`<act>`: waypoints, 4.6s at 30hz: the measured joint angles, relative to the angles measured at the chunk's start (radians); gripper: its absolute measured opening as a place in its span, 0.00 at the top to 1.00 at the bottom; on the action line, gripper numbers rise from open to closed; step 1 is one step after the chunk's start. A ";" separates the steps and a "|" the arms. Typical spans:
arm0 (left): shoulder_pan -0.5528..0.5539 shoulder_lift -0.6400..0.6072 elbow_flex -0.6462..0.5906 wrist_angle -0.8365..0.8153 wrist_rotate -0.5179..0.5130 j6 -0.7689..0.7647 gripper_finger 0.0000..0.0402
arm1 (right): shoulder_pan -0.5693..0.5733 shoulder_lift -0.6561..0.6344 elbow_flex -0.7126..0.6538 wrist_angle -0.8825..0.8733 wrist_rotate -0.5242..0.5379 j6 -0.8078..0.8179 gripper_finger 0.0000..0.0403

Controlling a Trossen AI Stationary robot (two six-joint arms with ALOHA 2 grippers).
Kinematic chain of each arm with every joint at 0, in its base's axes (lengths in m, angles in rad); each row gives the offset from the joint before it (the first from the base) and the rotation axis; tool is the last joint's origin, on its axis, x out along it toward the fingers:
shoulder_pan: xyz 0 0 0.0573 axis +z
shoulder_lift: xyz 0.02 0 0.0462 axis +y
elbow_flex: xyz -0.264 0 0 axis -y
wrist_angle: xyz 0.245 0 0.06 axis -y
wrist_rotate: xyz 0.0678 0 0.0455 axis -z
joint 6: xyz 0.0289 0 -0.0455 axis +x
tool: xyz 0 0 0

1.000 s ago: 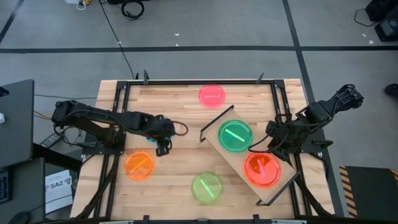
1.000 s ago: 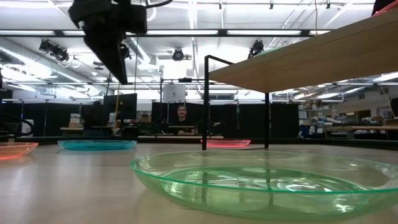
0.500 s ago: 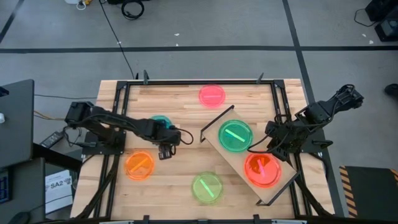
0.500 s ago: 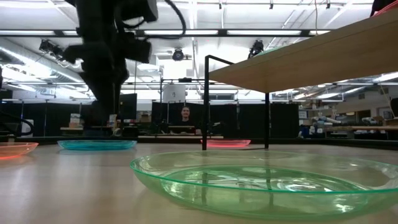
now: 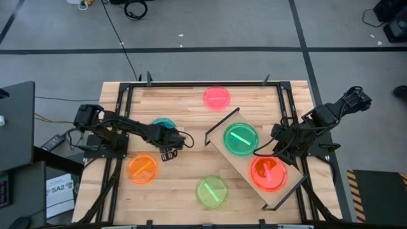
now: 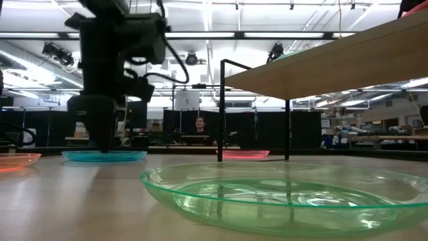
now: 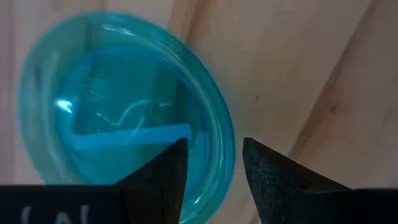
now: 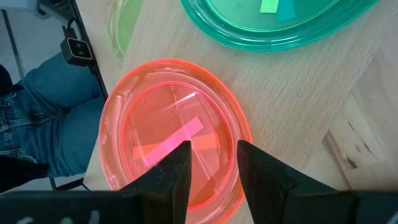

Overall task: Place and stack plates onto a shelf
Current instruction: Stack the blue plate on top of the green plate on the shelf

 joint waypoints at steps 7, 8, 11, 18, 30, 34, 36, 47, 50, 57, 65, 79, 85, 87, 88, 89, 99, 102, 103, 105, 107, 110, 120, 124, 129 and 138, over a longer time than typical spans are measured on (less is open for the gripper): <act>0.000 0.000 -0.071 0.057 -0.037 -0.019 0.60 | 0.000 0.000 0.000 0.002 0.000 0.000 0.66; 0.000 -0.001 -0.075 0.057 -0.051 -0.017 0.60 | 0.000 0.000 0.000 0.002 0.000 0.000 0.66; 0.000 -0.002 -0.081 0.065 -0.055 -0.016 0.60 | 0.000 0.000 0.000 0.002 0.000 0.000 0.66; 0.000 -0.002 -0.082 0.071 -0.050 0.003 0.65 | 0.000 0.000 0.000 0.002 0.000 0.000 0.66; 0.000 0.000 -0.085 0.066 -0.055 0.004 0.85 | 0.000 0.000 0.000 0.002 0.000 0.000 0.66; 0.000 0.000 -0.085 0.082 -0.057 0.004 0.92 | 0.000 0.000 0.000 0.002 0.000 0.000 0.66; 0.000 0.000 -0.084 0.093 -0.059 0.004 0.95 | 0.000 0.000 0.000 0.002 0.000 0.000 0.66; 0.000 0.000 -0.074 0.079 -0.052 0.005 0.98 | 0.000 0.000 0.000 0.002 0.000 0.000 0.66; -0.001 0.000 -0.049 0.049 -0.047 0.005 0.99 | 0.000 0.000 0.000 0.002 0.000 0.000 0.66; -0.001 0.000 0.064 -0.090 -0.048 0.006 0.99 | 0.000 0.000 0.000 0.002 0.000 0.000 0.66; -0.001 0.000 0.212 -0.263 -0.051 0.006 0.99 | 0.000 0.000 0.000 0.002 0.000 0.000 0.66; -0.001 0.000 0.511 -0.414 -0.051 0.095 0.99 | 0.000 0.000 0.000 0.002 0.000 0.000 0.66; -0.001 0.000 0.630 -0.412 -0.052 0.187 0.99 | 0.000 0.000 0.000 0.002 0.000 0.000 0.66; -0.001 0.000 0.663 -0.413 -0.054 0.215 0.99 | 0.000 0.000 0.000 0.002 0.000 0.000 0.66; -0.001 0.000 0.679 -0.411 -0.060 0.230 0.99 | 0.000 0.000 0.000 0.002 0.000 0.000 0.66; -0.002 0.000 0.692 -0.407 -0.068 0.242 0.99 | 0.000 0.000 0.000 0.002 0.000 0.000 0.66; -0.009 -0.001 0.745 -0.239 -0.086 0.438 0.99 | 0.000 0.000 0.000 0.003 0.000 0.000 0.66; -0.018 0.007 0.746 -0.164 -0.088 0.515 0.99 | 0.000 0.000 0.000 0.003 0.000 0.000 0.66; -0.022 0.010 0.746 -0.141 -0.087 0.540 0.99 | 0.000 0.000 0.000 0.003 0.000 0.000 0.66; -0.033 0.012 0.745 -0.103 -0.085 0.593 0.99 | 0.000 0.000 0.000 0.003 0.000 0.000 0.66; -0.043 0.021 0.746 -0.043 -0.087 0.646 0.99 | 0.000 0.000 0.000 0.003 0.000 0.000 0.66; -0.063 0.037 0.744 0.018 -0.085 0.727 0.99 | 0.000 0.000 0.000 0.003 0.000 0.000 0.66; -0.126 0.103 0.745 0.170 -0.078 1.022 0.99 | 0.000 -0.001 0.000 0.009 0.003 0.000 0.66; -0.139 0.144 0.745 0.220 -0.073 1.144 0.99 | 0.000 0.000 0.001 0.018 0.007 0.000 0.66; -0.137 0.202 0.746 0.285 -0.068 1.260 0.99 | 0.000 0.006 0.001 0.024 0.008 -0.029 0.66; -0.120 0.295 0.745 0.362 -0.066 1.410 0.99 | 0.000 0.012 0.000 0.035 0.008 -0.052 0.66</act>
